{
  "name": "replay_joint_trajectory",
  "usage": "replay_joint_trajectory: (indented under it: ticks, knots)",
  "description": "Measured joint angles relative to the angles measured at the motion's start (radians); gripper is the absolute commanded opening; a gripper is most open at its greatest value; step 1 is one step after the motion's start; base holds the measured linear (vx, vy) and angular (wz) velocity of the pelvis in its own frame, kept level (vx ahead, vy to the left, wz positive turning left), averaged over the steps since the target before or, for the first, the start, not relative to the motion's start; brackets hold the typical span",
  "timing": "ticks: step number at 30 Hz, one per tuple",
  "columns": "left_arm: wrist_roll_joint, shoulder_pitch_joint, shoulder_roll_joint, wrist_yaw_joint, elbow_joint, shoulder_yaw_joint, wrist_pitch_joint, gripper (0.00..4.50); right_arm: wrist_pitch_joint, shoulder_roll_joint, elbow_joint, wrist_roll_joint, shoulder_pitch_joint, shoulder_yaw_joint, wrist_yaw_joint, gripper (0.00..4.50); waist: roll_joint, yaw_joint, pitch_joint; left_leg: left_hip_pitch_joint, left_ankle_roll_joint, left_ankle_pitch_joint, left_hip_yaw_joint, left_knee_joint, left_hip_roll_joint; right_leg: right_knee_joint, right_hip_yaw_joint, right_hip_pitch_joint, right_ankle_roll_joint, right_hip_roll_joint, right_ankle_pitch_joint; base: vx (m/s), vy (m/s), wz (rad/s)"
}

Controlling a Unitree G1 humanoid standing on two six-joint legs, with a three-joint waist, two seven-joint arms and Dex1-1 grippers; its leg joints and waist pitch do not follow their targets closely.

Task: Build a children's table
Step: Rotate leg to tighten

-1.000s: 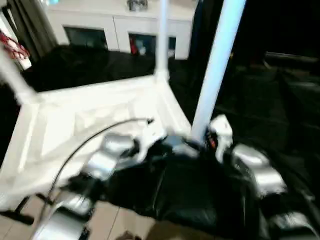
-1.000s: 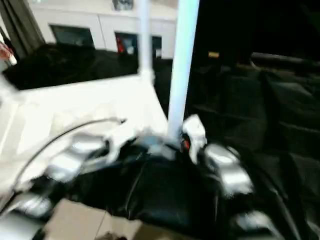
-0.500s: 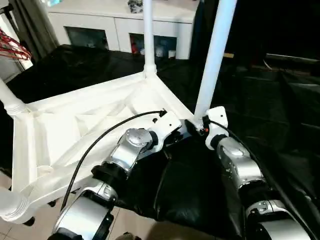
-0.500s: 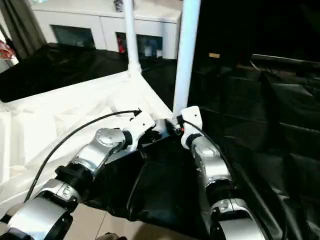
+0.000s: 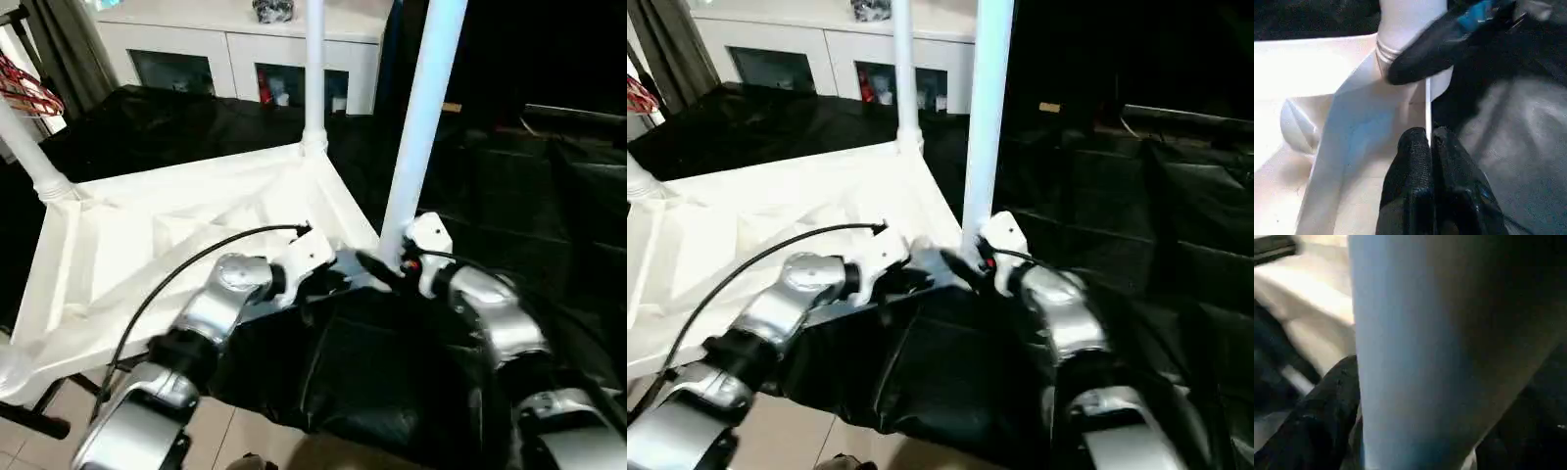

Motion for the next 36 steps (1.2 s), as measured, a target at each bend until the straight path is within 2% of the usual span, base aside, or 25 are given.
replay_joint_trajectory:
  ticks: [3, 4, 10, 19, 26, 32, 34, 36]
  knots:
    - [-0.023, 0.011, 0.027, -0.055, -0.022, 0.0, 0.012, 0.0, 0.026, -0.035, -0.035, 0.031, 0.018, 0.015, 0.105, 3.97, 0.0, 0.008, 0.0, 0.0, 0.0, 0.0, 0.0, 0.0, 0.0, 0.001, 0.0, -0.001, 0.0, 0.0, 0.0, 0.0, 0.0, 0.0]
    - [-0.031, 0.016, 0.035, -0.075, -0.03, 0.0, 0.014, 0.0, 0.035, -0.046, -0.043, 0.039, 0.023, 0.018, 0.14, 3.72, -0.001, 0.008, 0.001, 0.0, 0.0, 0.0, 0.0, 0.0, 0.0, 0.001, 0.0, -0.001, 0.0, 0.0, 0.0, 0.0, 0.0, 0.0]
    - [-0.055, 0.045, 0.081, -0.147, -0.088, -0.008, 0.048, 0.0, 0.022, -0.077, -0.066, 0.04, 0.028, 0.067, 0.267, 3.22, -0.004, 0.009, 0.003, -0.001, 0.0, 0.0, 0.0, 0.001, 0.0, 0.001, 0.0, -0.001, 0.0, 0.0, 0.0, 0.0, 0.0, 0.0]
    - [-0.059, 0.057, 0.105, -0.173, -0.132, -0.019, 0.06, 0.0, 0.027, -0.085, -0.092, 0.052, 0.032, 0.072, 0.31, 2.67, -0.011, 0.009, 0.007, -0.001, 0.0, 0.0, 0.001, 0.001, 0.0, 0.001, 0.001, -0.001, 0.0, 0.0, 0.0, 0.0, 0.0, 0.0]
    - [-0.056, 0.059, 0.099, -0.159, -0.136, -0.029, 0.06, 0.0, 0.028, -0.084, -0.106, 0.058, 0.051, 0.07, 0.3, 2.62, -0.013, 0.011, 0.008, -0.001, 0.001, 0.0, 0.001, 0.001, 0.0, 0.001, 0.001, -0.001, 0.0, 0.0, 0.0, 0.0, 0.0, 0.0]
    - [0.011, 0.055, 0.03, 0.016, -0.124, -0.028, 0.064, 0.0, 0.045, -0.004, -0.076, 0.049, 0.07, -0.002, 0.073, 2.61, -0.018, 0.007, 0.008, 0.002, 0.001, 0.0, 0.001, 0.002, 0.0, 0.001, 0.002, 0.001, 0.0, 0.0, 0.0, 0.0, 0.0, 0.0]
    - [0.048, 0.029, -0.027, 0.139, -0.075, -0.018, 0.072, 0.0, 0.037, 0.061, -0.021, 0.025, 0.044, -0.043, -0.115, 2.61, -0.02, 0.003, 0.007, 0.003, 0.0, 0.0, 0.001, 0.002, 0.0, 0.001, 0.002, 0.001, 0.001, 0.0, -0.001, 0.0, 0.0, 0.0]
    - [0.063, -0.002, -0.08, 0.236, -0.03, -0.016, 0.095, 0.0, 0.038, 0.108, 0.018, -0.001, 0.017, -0.057, -0.289, 2.61, -0.02, -0.003, 0.007, 0.003, 0.0, 0.0, 0.001, 0.002, -0.001, 0.001, 0.003, 0.001, 0.004, 0.0, -0.002, 0.0, 0.0, 0.0]
